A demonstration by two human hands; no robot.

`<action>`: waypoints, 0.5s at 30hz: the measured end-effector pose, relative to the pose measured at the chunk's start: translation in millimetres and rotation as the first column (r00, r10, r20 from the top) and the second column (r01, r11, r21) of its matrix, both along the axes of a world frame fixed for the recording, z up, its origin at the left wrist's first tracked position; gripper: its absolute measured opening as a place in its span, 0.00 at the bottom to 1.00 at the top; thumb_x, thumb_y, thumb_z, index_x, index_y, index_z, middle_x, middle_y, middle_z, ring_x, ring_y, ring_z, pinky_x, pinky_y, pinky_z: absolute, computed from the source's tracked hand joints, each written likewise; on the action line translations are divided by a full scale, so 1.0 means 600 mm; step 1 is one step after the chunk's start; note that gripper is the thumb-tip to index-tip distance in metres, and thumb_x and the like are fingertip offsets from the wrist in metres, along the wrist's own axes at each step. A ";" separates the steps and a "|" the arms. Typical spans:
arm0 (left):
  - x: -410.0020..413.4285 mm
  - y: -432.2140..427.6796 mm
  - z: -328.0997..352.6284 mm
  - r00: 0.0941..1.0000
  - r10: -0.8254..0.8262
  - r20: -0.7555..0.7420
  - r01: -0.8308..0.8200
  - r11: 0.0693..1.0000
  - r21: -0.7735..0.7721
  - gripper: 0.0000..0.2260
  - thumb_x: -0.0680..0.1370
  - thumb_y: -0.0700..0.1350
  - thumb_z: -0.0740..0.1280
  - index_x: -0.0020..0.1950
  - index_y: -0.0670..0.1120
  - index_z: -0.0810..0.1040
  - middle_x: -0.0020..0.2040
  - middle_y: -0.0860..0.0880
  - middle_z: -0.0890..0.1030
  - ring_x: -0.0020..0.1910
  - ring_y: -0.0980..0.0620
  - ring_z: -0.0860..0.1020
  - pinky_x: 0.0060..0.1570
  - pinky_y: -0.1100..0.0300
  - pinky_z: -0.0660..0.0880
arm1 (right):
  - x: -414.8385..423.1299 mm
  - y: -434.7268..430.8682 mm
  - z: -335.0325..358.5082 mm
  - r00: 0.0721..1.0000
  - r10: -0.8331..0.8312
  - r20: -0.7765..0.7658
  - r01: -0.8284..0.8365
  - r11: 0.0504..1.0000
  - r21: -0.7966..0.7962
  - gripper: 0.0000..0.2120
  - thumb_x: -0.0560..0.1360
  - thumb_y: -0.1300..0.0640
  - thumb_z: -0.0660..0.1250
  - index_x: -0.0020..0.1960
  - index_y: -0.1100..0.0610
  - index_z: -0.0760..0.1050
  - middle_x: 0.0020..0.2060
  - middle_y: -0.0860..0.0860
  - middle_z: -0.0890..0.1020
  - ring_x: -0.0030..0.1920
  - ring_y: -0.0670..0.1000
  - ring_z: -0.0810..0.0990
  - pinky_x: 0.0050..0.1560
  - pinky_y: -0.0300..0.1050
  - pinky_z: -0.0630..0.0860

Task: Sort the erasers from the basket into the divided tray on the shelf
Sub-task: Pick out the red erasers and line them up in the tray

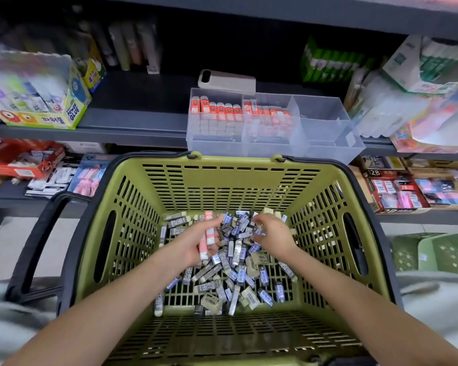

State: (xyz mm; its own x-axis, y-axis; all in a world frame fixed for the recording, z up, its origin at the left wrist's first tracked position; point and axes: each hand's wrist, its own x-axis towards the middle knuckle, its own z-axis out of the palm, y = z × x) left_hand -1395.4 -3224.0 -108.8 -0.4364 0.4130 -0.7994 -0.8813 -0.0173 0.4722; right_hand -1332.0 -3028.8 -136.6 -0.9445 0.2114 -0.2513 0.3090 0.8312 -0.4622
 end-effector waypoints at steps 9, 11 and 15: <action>-0.028 -0.007 -0.004 0.995 0.090 -0.045 -0.090 0.996 0.006 0.11 0.67 0.40 0.74 0.45 0.39 0.78 0.33 0.44 0.82 0.31 0.48 0.82 0.32 0.54 0.81 | -0.036 0.017 -0.036 0.959 -0.284 -0.008 0.283 0.951 0.122 0.21 0.70 0.45 0.72 0.54 0.56 0.69 0.49 0.52 0.79 0.47 0.52 0.78 0.39 0.43 0.73; -0.023 -0.004 -0.011 0.996 0.085 -0.042 -0.085 0.996 -0.001 0.11 0.68 0.41 0.74 0.47 0.39 0.78 0.35 0.44 0.83 0.32 0.48 0.82 0.30 0.57 0.80 | -0.035 0.014 -0.037 0.939 -0.342 -0.022 0.342 0.930 0.136 0.24 0.69 0.43 0.72 0.55 0.56 0.67 0.47 0.52 0.78 0.44 0.54 0.79 0.35 0.43 0.71; -0.020 0.002 -0.019 0.997 0.060 -0.058 -0.059 0.998 0.013 0.13 0.68 0.42 0.75 0.48 0.39 0.78 0.37 0.43 0.84 0.33 0.49 0.81 0.28 0.60 0.78 | -0.024 0.020 -0.049 0.943 -0.329 0.040 0.321 0.937 0.136 0.26 0.70 0.42 0.70 0.60 0.53 0.65 0.40 0.51 0.77 0.36 0.53 0.77 0.34 0.42 0.68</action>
State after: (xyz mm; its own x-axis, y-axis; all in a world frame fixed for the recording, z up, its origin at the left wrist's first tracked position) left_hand -1407.1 -3222.5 -120.0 -0.5062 0.3937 -0.7673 -0.8495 -0.0745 0.5223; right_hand -1346.2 -3016.7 -165.9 -0.8025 0.5379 -0.2581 0.5965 0.7305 -0.3325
